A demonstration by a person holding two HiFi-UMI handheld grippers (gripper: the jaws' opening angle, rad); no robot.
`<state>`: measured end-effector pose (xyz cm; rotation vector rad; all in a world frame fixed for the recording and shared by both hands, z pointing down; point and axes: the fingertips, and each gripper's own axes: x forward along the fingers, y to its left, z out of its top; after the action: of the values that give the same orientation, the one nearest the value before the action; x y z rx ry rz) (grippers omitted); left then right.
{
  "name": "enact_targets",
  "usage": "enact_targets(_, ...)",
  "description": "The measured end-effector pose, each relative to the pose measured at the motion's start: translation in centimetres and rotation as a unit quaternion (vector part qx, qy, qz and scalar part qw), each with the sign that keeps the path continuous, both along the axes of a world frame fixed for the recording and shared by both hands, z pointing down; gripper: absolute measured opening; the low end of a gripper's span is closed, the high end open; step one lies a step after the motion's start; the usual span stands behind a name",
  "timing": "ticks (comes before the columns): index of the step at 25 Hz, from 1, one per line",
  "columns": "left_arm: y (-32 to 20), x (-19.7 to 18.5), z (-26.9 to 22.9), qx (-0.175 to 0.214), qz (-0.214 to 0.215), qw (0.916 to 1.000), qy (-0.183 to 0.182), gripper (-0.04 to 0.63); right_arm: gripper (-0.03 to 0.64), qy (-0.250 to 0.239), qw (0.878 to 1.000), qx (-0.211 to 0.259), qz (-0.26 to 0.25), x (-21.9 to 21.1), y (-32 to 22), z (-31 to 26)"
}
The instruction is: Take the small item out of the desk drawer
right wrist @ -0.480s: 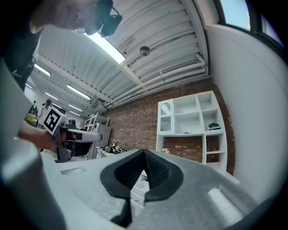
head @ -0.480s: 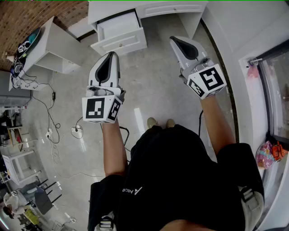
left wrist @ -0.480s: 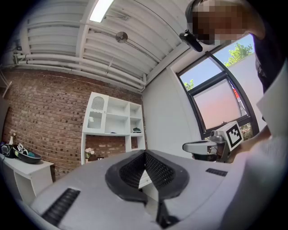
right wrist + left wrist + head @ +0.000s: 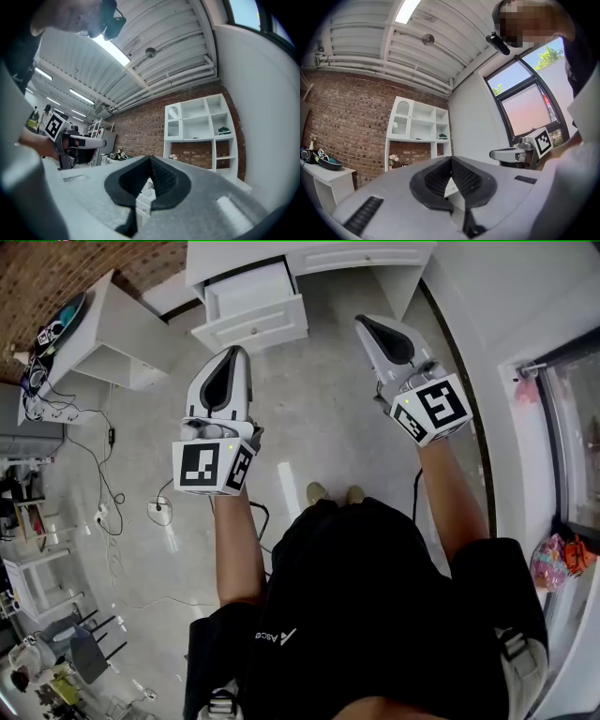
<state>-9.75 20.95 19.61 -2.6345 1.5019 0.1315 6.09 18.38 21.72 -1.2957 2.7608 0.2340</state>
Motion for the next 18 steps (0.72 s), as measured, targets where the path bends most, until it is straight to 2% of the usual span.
enact_targets(5,-0.4,-1.4,-0.3,0.011,-0.004,0.9998,0.013,-0.002,0.000,0.002,1.000,-0.002,0.000,-1.1,-0.3,0.2)
enact_targets(9,-1.6,-3.2,0.1,0.004,-0.015,0.9998,0.014,0.008,0.000,0.006,1.000,-0.003,0.004,-2.5,-1.0,0.3)
enact_targets(13,-3.3,-5.2,1.1,-0.005,-0.017,0.9998,0.010,0.122,0.000,0.011,1.000,-0.001,0.008,-4.2,-2.0,0.2)
enact_targets(18,-5.4,-7.8,1.5,-0.015,-0.011,0.9998,0.009,0.157,0.000,0.019,1.000,-0.001,0.020,-6.6,-3.4,0.1)
